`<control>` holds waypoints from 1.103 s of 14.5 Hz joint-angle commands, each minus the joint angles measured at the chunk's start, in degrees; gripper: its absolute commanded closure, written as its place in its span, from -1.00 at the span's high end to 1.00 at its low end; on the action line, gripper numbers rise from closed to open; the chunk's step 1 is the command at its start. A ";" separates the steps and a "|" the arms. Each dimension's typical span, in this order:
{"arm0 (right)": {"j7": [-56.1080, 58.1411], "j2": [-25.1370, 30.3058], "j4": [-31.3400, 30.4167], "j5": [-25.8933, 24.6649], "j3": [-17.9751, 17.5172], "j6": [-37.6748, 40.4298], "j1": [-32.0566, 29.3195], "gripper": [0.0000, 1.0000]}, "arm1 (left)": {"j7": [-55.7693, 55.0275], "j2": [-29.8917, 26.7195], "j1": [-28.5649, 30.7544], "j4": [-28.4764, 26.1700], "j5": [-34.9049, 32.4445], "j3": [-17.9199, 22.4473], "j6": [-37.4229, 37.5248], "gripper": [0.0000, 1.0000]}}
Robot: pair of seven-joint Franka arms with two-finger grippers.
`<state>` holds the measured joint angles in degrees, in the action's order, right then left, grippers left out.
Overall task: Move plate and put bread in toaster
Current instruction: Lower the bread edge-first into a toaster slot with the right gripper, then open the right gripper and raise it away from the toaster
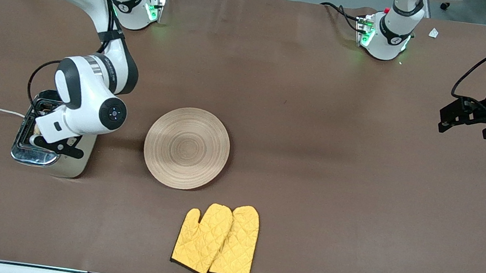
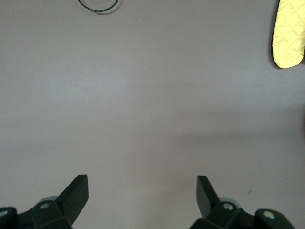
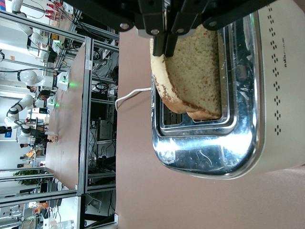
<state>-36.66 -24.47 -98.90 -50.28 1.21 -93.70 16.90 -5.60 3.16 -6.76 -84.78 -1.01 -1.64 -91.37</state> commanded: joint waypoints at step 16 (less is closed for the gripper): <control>8.25 10.57 12.43 47.81 -2.44 -5.34 -6.96 1.00 | 0.68 0.27 0.17 0.76 1.01 -0.29 -0.04 1.00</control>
<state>-33.00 -17.68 -83.42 -7.70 -0.73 -95.88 13.81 -5.60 3.16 -6.81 -84.77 -0.46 -1.72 -91.37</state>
